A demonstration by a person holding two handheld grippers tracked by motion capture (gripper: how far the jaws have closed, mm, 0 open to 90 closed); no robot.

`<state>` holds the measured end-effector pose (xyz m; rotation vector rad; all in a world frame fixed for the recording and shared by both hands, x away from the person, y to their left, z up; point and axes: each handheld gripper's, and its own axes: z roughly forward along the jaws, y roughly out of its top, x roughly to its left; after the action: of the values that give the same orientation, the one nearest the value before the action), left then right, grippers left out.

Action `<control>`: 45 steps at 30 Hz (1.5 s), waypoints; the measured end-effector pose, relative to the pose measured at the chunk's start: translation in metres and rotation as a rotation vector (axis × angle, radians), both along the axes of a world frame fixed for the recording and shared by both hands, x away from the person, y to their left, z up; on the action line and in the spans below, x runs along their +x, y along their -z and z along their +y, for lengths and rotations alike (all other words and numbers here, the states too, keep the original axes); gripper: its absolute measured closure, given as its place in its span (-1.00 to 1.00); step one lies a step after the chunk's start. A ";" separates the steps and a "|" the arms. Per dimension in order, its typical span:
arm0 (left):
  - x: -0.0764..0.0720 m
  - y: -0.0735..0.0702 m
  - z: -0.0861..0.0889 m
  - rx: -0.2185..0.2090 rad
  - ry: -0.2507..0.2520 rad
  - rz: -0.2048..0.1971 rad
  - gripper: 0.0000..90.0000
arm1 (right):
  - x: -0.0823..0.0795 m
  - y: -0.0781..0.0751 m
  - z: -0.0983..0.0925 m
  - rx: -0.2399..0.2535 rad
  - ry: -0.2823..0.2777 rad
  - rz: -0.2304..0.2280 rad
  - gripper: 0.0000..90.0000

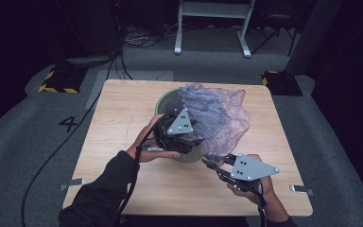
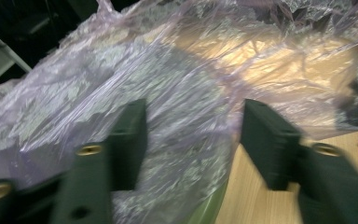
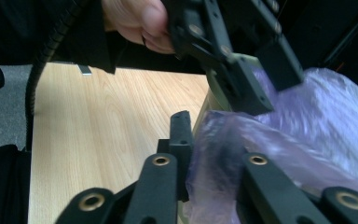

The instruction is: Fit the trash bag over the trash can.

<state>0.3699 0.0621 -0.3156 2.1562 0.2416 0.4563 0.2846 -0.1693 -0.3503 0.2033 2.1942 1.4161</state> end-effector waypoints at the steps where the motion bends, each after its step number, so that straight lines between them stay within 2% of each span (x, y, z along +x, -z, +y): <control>1: 0.001 0.001 0.001 0.003 -0.003 0.000 0.22 | 0.000 0.000 0.000 0.004 -0.005 -0.003 0.77; 4: 0.003 0.002 0.002 0.023 -0.032 -0.016 0.62 | -0.003 0.000 0.001 -0.001 -0.019 -0.006 0.70; 6: 0.006 0.004 0.003 0.026 -0.076 -0.018 0.82 | -0.005 0.000 0.002 -0.002 -0.023 -0.008 0.64; 8: 0.011 0.005 0.006 0.006 -0.090 0.001 0.96 | -0.005 0.000 0.001 0.002 -0.016 -0.008 0.55; 9: 0.013 0.006 0.008 0.009 -0.099 0.001 0.99 | -0.005 0.000 0.001 0.002 -0.016 -0.006 0.51; 11: 0.016 0.009 0.010 0.012 -0.125 0.001 1.00 | -0.005 0.000 0.000 0.003 -0.006 -0.003 0.31; 15: 0.021 0.011 0.020 -0.004 -0.155 0.001 1.00 | -0.005 0.001 -0.004 -0.003 0.028 0.022 0.07; 18: 0.023 0.009 0.031 -0.040 -0.173 0.007 1.00 | -0.008 0.002 -0.013 0.012 0.035 0.032 0.08; 23: 0.024 0.008 0.047 -0.070 -0.195 0.011 1.00 | -0.010 0.001 -0.021 0.024 0.048 0.034 0.13; 27: 0.023 0.009 0.060 -0.100 -0.207 0.013 0.99 | -0.008 0.002 -0.013 0.018 0.056 0.007 0.27; 31: 0.021 0.012 0.072 -0.125 -0.219 0.013 0.99 | -0.003 0.004 0.000 0.022 0.048 -0.002 0.40; 33: 0.020 0.013 0.078 -0.136 -0.233 0.010 0.93 | 0.001 0.007 0.007 0.007 0.048 -0.018 0.52; 36: 0.018 0.012 0.087 -0.148 -0.233 0.013 0.75 | 0.005 0.011 0.013 0.014 0.031 -0.012 0.75; 38: 0.015 0.010 0.091 -0.166 -0.234 0.021 0.42 | 0.010 0.013 0.017 0.018 0.027 -0.010 0.89; 41: 0.007 0.007 0.095 -0.223 -0.218 0.037 -0.09 | 0.013 0.019 0.022 0.000 0.021 -0.010 1.00; 42: 0.003 0.006 0.095 -0.236 -0.217 0.035 -0.18 | 0.013 0.020 0.023 -0.003 0.016 -0.010 1.00; 44: -0.009 0.004 0.091 -0.263 -0.175 0.031 -0.43 | 0.013 0.023 0.025 -0.006 0.014 -0.012 1.00; 45: -0.013 0.003 0.089 -0.262 -0.169 0.024 -0.46 | 0.012 0.024 0.026 -0.006 0.009 -0.008 1.00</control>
<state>0.3568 0.1515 -0.3188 1.8932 0.4732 0.4668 0.2969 -0.1432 -0.3746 0.2046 2.1879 1.4025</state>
